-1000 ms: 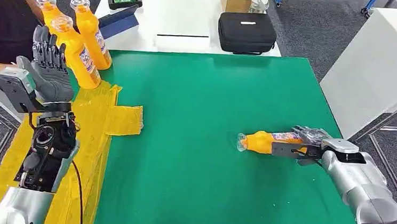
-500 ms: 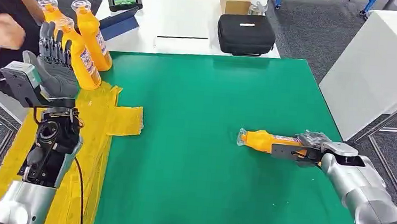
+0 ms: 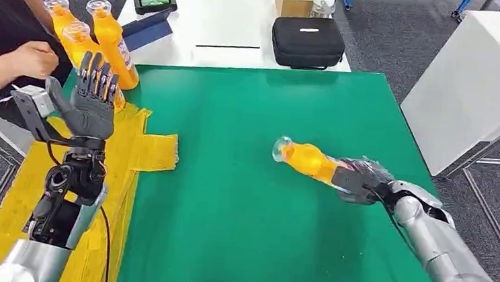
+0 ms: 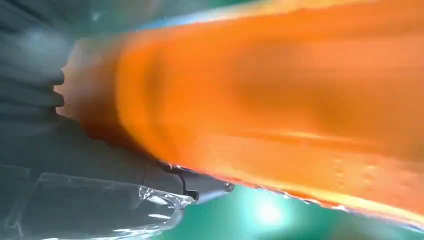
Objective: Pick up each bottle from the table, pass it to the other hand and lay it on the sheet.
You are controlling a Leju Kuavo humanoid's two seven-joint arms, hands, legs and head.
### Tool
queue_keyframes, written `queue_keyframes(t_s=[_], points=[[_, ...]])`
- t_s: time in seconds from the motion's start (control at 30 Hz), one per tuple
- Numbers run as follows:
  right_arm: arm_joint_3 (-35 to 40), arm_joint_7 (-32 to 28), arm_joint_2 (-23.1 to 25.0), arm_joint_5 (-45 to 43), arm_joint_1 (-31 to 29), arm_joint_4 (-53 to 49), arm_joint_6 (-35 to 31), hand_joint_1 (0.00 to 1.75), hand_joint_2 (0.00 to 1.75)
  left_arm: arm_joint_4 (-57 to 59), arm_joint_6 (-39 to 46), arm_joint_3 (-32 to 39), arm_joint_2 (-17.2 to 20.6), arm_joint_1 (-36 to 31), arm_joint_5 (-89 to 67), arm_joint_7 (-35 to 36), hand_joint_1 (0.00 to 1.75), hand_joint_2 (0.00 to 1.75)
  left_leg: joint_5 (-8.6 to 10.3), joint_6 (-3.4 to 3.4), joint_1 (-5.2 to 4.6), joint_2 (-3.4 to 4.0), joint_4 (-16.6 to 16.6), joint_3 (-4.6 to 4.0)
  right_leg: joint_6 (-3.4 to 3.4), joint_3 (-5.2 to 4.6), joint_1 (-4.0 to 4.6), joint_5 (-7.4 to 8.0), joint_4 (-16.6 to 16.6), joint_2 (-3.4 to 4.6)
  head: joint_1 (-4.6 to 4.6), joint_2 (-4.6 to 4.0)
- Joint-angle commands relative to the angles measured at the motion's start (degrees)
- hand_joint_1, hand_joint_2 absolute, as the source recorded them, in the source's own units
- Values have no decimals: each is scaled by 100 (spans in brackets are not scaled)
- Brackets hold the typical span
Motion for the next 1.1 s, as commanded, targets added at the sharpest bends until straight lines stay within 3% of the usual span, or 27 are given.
queue_keyframes(t_s=[0.03, 0.07, 0.2, 0.5, 0.73, 0.9, 1.1], points=[[-301, -112, -7, -298, 179, -1262, -29, 175, 175, 83, -89, 0, 29, 93, 201, 110, 0, 0, -5, -5, -1, -11, -1, 1, -4, 5, -1, -11, 2, -14, 0, 0], [-352, -345, 95, -460, 186, -1427, -168, 175, 175, -12, -311, 35, 12, 218, 470, 241, 0, 175, -1, -4, -1, -14, -2, -8, -1, -3, -1, -7, 2, -13, 0, 0], [-88, -51, 559, -639, 97, -2337, -195, 175, 175, -257, -1852, 57, -45, 622, 2295, 877, 0, 175, -11, -6, -10, 36, -4, -13, -2, -15, -10, -5, 10, 34, 2, 0], [-176, 343, 1832, -591, -341, -1249, -653, 175, 175, -527, -1738, -120, -231, 598, 2428, 954, 0, 175, -5, -11, -4, 25, 1, -21, -7, -28, -4, -6, 14, 19, 0, 0], [252, 704, 3028, 132, -1334, 616, -1261, 175, 175, -98, -2053, -354, -595, 301, 3028, 1213, 0, 175, 1, -10, -5, 26, 0, -30, -3, -37, -5, -2, 18, 22, 2, 0], [444, 809, 3409, 274, -1506, 1024, -1147, 175, 175, -94, -2011, -416, -663, 304, 3028, 1210, 0, 175, -4, -17, -3, 23, -5, -8, -8, -16, -4, -12, 15, 14, 0, 0], [501, 813, 3492, 315, -1597, 1139, -1113, 175, 175, -82, -1997, -382, -660, 304, 3054, 1198, 0, 175, 1, -13, -2, 4, -1, -24, -3, -28, -3, -11, 17, 0, 2, 0]])
